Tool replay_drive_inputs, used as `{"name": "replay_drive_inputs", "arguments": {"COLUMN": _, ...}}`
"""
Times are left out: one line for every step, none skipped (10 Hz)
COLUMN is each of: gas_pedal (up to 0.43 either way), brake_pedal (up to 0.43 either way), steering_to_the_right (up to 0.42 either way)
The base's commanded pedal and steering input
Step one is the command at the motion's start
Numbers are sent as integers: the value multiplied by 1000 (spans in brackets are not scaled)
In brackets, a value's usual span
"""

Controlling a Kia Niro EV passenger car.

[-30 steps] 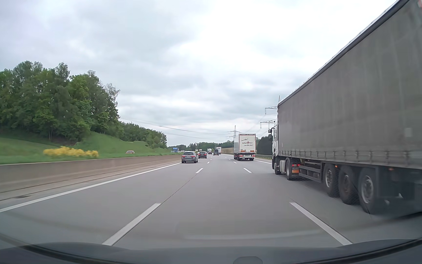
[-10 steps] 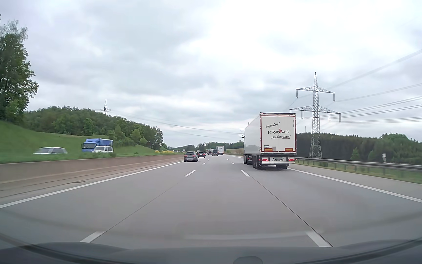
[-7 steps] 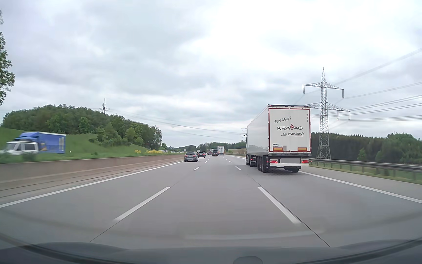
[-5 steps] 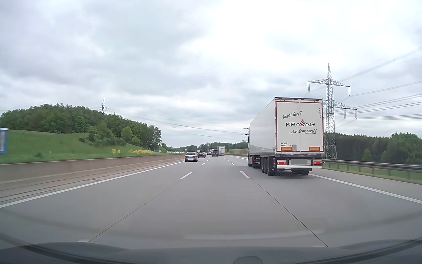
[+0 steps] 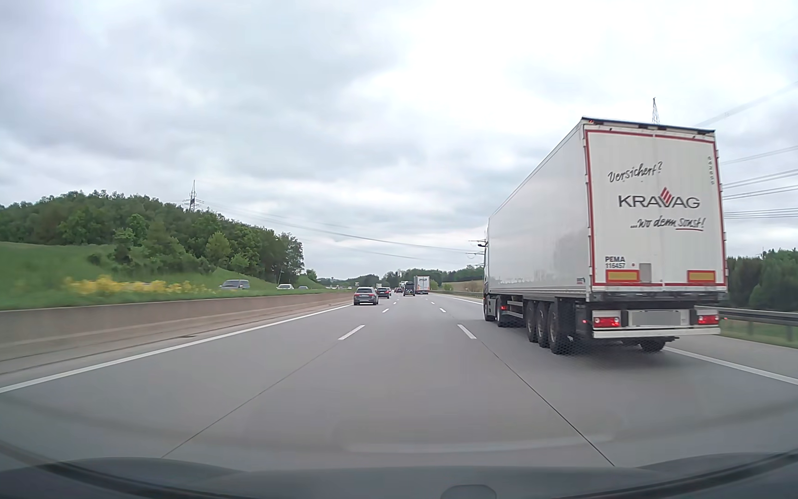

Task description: Follow the waypoints while adhering to traffic rules and regulations

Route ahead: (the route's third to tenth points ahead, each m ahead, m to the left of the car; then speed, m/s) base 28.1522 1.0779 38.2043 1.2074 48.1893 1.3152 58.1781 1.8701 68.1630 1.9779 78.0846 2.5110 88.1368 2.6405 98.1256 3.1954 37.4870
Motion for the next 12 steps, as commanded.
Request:
{"name": "replay_drive_inputs", "arguments": {"gas_pedal": 390, "brake_pedal": 0, "steering_to_the_right": -6}}
{"name": "replay_drive_inputs", "arguments": {"gas_pedal": 390, "brake_pedal": 0, "steering_to_the_right": -6}}
{"name": "replay_drive_inputs", "arguments": {"gas_pedal": 378, "brake_pedal": 0, "steering_to_the_right": -6}}
{"name": "replay_drive_inputs", "arguments": {"gas_pedal": 378, "brake_pedal": 0, "steering_to_the_right": -6}}
{"name": "replay_drive_inputs", "arguments": {"gas_pedal": 378, "brake_pedal": 0, "steering_to_the_right": -6}}
{"name": "replay_drive_inputs", "arguments": {"gas_pedal": 378, "brake_pedal": 0, "steering_to_the_right": -6}}
{"name": "replay_drive_inputs", "arguments": {"gas_pedal": 378, "brake_pedal": 0, "steering_to_the_right": -6}}
{"name": "replay_drive_inputs", "arguments": {"gas_pedal": 378, "brake_pedal": 0, "steering_to_the_right": -6}}
{"name": "replay_drive_inputs", "arguments": {"gas_pedal": 378, "brake_pedal": 0, "steering_to_the_right": -6}}
{"name": "replay_drive_inputs", "arguments": {"gas_pedal": 378, "brake_pedal": 0, "steering_to_the_right": -6}}
{"name": "replay_drive_inputs", "arguments": {"gas_pedal": 378, "brake_pedal": 0, "steering_to_the_right": -6}}
{"name": "replay_drive_inputs", "arguments": {"gas_pedal": 378, "brake_pedal": 0, "steering_to_the_right": -5}}
